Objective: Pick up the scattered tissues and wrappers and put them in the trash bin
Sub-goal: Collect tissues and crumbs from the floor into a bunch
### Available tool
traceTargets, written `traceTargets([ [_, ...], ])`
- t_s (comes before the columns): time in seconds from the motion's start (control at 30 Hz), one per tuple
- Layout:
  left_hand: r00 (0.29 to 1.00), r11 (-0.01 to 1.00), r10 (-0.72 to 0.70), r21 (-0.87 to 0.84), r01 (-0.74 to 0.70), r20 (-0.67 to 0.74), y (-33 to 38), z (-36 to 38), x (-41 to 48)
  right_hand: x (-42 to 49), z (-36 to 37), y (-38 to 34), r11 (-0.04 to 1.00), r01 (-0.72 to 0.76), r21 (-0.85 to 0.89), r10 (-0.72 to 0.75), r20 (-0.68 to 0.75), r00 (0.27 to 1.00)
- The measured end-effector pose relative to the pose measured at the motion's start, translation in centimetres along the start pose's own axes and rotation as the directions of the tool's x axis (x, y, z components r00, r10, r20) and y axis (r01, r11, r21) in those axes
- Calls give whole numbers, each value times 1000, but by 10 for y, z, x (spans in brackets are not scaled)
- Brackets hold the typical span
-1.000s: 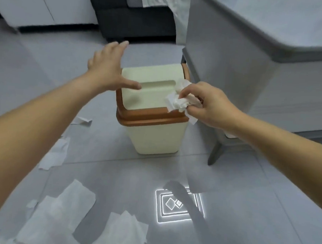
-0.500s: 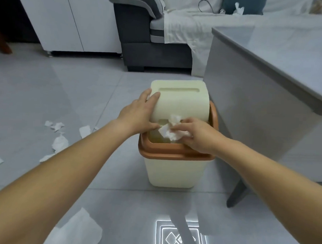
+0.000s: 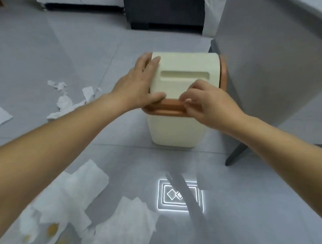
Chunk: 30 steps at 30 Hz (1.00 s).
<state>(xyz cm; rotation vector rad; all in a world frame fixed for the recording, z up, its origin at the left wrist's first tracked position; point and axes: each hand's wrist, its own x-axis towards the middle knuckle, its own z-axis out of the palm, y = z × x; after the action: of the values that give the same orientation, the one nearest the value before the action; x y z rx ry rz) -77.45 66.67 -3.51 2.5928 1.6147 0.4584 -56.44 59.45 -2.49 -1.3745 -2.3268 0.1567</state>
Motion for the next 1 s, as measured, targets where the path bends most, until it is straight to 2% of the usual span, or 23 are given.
traceTargets([
  [0.17, 989, 986, -142, -86, 146, 44, 8, 16, -81, -29, 50, -26, 987, 141, 75, -149, 121, 981],
  [0.3, 948, 984, -178, 54, 170, 265, 8, 25, -156, -50, 100, -54, 955, 219, 198, -269, 278, 922],
  [0.43, 840, 963, -269, 162, 217, 471, 10, 15, -224, -62, 143, -86, 916, 282, 284, -380, 398, 835],
  [0.53, 773, 961, -263, 230, 155, 577, 17, -1, -272, -67, 170, -113, 884, 309, 352, -451, 462, 763],
  [0.6, 766, 961, -216, 273, 55, 606, 21, -15, -297, -73, 181, -127, 867, 316, 385, -486, 514, 706],
  [0.7, 758, 951, -216, 308, 21, 615, 28, -31, -320, -89, 181, -137, 867, 273, 416, -488, 605, 629],
  [0.83, 675, 953, -203, 302, -31, 709, 27, -13, -353, -122, 174, -114, 854, 406, 325, -510, 679, 529],
  [1.0, 598, 971, -176, 236, -24, 782, -13, 10, -423, -140, 165, -103, 902, 406, 149, -347, 809, 475],
])
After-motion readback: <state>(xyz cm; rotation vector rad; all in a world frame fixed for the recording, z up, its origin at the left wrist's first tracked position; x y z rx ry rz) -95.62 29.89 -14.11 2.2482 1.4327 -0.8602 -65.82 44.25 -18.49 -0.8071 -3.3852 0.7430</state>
